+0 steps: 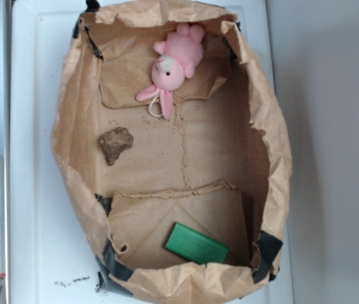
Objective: Grab the green block.
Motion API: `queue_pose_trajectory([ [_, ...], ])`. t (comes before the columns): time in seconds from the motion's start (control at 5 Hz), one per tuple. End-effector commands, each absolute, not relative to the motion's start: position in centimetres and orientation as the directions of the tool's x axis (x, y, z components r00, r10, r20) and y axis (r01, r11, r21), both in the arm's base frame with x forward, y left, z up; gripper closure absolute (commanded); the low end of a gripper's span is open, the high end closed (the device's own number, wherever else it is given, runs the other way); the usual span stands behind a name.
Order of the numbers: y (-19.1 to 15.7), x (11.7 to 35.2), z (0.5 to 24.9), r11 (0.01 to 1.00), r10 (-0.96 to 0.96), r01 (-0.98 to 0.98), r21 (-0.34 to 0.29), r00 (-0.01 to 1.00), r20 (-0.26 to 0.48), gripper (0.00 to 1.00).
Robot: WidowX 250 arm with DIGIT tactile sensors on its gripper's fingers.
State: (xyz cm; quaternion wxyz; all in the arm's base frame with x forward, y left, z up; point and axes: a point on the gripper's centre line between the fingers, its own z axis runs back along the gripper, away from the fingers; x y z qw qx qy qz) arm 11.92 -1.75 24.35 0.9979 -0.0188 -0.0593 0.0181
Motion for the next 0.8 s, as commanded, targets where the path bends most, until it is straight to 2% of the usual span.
queue_pose_trajectory([
  [0.0, -1.8, 11.9, 24.4, 0.999, 0.038, -0.034, -0.04, 0.992, 0.118, 0.0],
  [0.2, -2.5, 16.5, 23.9, 0.998, 0.013, -0.003, -0.059, 0.984, 0.176, 0.0],
  [0.4, -1.8, 21.6, 22.4, 0.997, 0.071, -0.063, -0.053, 0.984, 0.162, 0.0],
  [0.6, -0.8, 25.2, 20.9, 0.996, 0.087, -0.082, -0.03, 0.973, 0.212, 0.0],
])
